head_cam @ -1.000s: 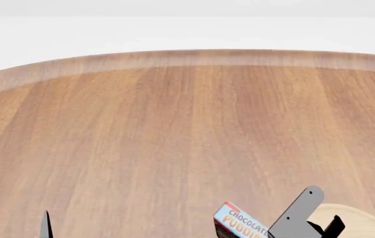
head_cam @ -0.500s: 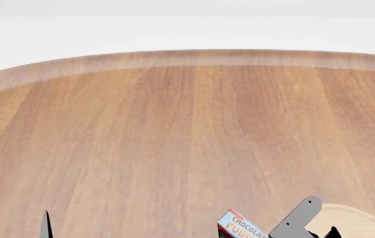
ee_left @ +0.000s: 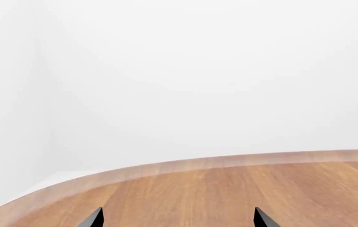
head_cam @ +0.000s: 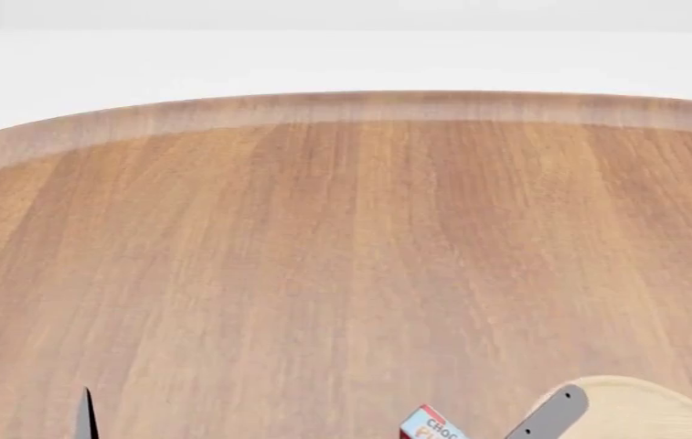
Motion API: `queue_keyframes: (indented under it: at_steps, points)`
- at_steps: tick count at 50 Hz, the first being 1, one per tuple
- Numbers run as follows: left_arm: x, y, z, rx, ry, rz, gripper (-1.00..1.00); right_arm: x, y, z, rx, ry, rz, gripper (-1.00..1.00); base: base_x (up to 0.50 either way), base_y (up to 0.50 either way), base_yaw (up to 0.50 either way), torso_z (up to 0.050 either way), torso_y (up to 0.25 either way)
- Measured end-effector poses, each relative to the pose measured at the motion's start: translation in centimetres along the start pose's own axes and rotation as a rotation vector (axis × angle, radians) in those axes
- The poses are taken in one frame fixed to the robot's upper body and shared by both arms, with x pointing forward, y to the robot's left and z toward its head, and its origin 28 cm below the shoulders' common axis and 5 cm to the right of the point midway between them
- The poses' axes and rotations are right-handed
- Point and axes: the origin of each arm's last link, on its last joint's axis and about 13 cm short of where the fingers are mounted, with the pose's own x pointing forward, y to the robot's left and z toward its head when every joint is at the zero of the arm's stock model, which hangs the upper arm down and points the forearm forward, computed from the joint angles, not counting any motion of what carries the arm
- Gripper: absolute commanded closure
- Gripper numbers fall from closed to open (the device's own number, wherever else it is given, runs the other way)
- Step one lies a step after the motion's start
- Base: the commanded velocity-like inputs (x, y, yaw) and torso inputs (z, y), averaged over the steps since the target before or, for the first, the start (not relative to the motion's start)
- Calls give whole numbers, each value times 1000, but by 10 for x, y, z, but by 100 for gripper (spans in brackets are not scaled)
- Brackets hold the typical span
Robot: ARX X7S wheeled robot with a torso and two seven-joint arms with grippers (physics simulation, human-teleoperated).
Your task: Put the chocolate pudding to the left of the plate.
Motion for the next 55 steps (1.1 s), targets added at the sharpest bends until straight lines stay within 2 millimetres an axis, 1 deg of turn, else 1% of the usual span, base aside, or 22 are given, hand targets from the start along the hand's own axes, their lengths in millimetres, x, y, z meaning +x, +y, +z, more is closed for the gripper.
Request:
queue_keyframes:
  at_steps: [12,40,41,49,55]
  points:
    - [0,0,1,-1,0,0,-100,6,-1,-10,25,10,-6,100,0,0,0,0,0]
    - [0,0,0,0,1,-1,-100,13,-4,-21,105,-50,5,100,2,0,2,-1,0]
    - [0,0,0,-1,1,-1,-100,13,-4,-21,105,-50,5,-100,0,0,3,0,0]
    - [0,1,1,-2,-2,2,-100,15,-2,-29,81,-9,-7,-100,0,0,0,0,0]
    - [-1,1,2,-2,-3,1,-100,16,0,-31,66,4,-11,-100,0,0,0,0,0]
